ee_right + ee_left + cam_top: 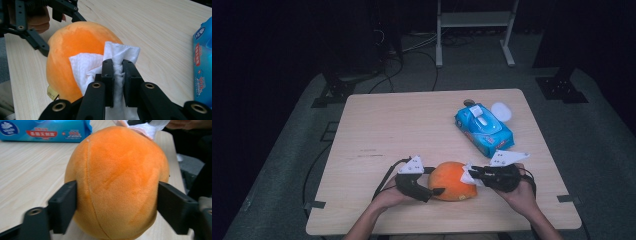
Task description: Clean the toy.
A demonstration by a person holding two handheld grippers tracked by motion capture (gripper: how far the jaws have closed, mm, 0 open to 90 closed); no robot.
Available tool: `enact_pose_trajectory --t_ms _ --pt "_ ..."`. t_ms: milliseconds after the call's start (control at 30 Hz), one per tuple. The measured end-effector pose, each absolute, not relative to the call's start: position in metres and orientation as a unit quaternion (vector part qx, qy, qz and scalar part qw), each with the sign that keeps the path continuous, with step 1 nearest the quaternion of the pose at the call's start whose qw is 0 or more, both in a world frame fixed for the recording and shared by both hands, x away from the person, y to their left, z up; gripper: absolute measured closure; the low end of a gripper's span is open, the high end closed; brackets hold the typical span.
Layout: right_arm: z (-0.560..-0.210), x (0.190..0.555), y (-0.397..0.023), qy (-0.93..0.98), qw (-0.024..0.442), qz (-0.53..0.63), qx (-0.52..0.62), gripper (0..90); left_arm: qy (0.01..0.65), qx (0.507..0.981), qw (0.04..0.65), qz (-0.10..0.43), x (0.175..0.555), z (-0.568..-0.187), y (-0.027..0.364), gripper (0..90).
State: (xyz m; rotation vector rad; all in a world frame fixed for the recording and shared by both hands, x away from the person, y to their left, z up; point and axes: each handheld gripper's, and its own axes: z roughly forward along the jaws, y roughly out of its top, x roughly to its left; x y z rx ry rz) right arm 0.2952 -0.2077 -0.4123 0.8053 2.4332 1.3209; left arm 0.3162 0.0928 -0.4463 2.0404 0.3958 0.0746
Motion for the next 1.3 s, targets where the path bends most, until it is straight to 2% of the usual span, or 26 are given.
enact_pose_trajectory --t_ms 67,167,200,300,367,467,600,933,1100,1200,1300 --pt "-0.411 0.295 -0.204 0.837 0.133 0.454 0.275 80.0 0.163 0.845 0.508 0.039 0.318 -0.443 0.091 12.8" --pt "-0.407 0.294 -0.194 0.836 0.133 0.463 0.264 80.0 0.163 0.840 0.516 0.041 0.317 -0.442 0.090 10.5" --pt "-0.406 0.294 -0.191 0.838 0.137 0.460 0.259 80.0 0.162 0.841 0.515 0.040 0.317 -0.442 0.091 10.9" --pt "-0.408 0.297 -0.192 0.836 0.129 0.463 0.264 79.8 0.182 0.843 0.506 0.030 0.320 -0.445 0.095 22.0" --pt "-0.412 0.300 -0.197 0.834 0.120 0.464 0.272 79.7 0.192 0.842 0.503 0.027 0.321 -0.446 0.096 23.3" --pt "-0.419 0.304 -0.206 0.835 0.117 0.454 0.289 79.7 0.199 0.840 0.504 0.023 0.323 -0.448 0.100 23.1" --pt "-0.426 0.304 -0.213 0.835 0.089 0.451 0.304 79.8 0.208 0.838 0.505 0.016 0.324 -0.451 0.103 20.5" --pt "-0.414 0.297 -0.201 0.833 0.089 0.471 0.275 79.8 0.212 0.835 0.508 0.015 0.323 -0.451 0.102 20.4" --pt "-0.425 0.307 -0.214 0.830 0.084 0.454 0.311 79.8 0.195 0.840 0.505 0.034 0.316 -0.443 0.093 20.2" --pt "-0.418 0.304 -0.211 0.827 0.096 0.462 0.307 80.0 0.197 0.845 0.495 0.046 0.313 -0.439 0.086 20.4" --pt "-0.404 0.298 -0.199 0.820 0.086 0.492 0.280 80.0 0.189 0.848 0.492 0.057 0.308 -0.435 0.079 20.8"
